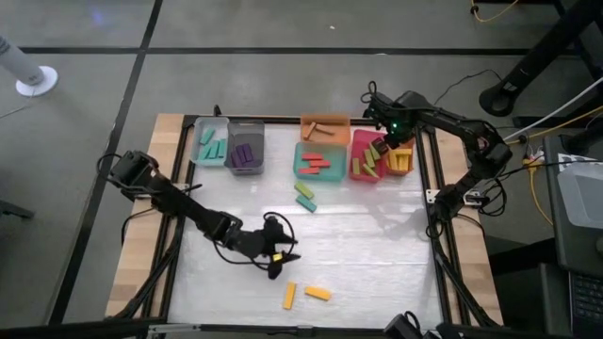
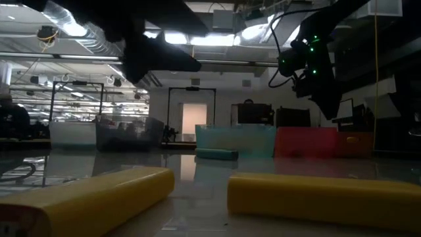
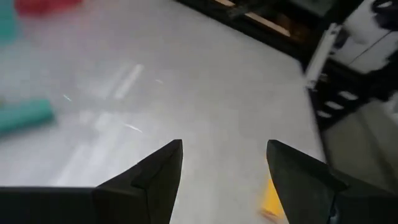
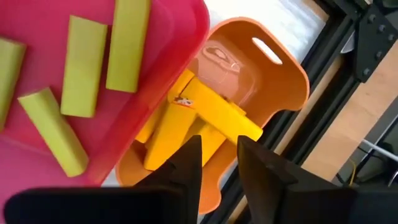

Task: Sort blocks
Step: Put the left yellow block into the right orange bin

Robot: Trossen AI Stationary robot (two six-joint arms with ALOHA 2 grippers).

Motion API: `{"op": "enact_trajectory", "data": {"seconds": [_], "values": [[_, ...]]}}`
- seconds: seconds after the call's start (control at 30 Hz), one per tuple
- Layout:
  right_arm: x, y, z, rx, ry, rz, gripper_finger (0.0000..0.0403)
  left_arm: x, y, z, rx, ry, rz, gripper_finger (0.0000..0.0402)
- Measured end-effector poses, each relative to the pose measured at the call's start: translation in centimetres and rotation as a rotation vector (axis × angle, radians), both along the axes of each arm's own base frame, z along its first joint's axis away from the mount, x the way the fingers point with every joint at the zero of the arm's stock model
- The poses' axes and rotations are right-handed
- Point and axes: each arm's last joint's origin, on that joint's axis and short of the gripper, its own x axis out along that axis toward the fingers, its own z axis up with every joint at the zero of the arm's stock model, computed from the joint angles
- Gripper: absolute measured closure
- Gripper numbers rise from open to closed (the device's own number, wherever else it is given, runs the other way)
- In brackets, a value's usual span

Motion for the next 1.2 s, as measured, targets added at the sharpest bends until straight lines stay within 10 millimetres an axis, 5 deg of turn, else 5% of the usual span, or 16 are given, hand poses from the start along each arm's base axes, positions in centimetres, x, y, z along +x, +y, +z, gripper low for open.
{"op": "enact_trajectory", "data": {"seconds": [0.33,0.5,0.7,1.0,1.2], "values": [[0.7,0.9,0.0,0.065,-0.024,0.117,0.0300,-2.4,-4.9,0.3,-0.243,0.045,-0.172,0.0180],[1.9,2.1,0.0,0.081,-0.037,0.205,0.0300,-2.4,-7.1,2.3,-0.029,-0.020,-0.342,0.0180],[3.7,4.2,0.0,0.117,-0.076,0.293,0.0300,-0.2,-5.9,3.4,0.084,0.049,-0.245,0.0180],[6.2,8.4,0.0,0.149,-0.089,0.466,0.0300,2.5,-7.8,0.8,0.329,0.098,-0.489,0.0180],[7.4,11.6,0.0,0.164,-0.083,0.586,0.0300,2.8,-8.1,-0.7,0.656,0.104,-0.688,0.0180]]}}
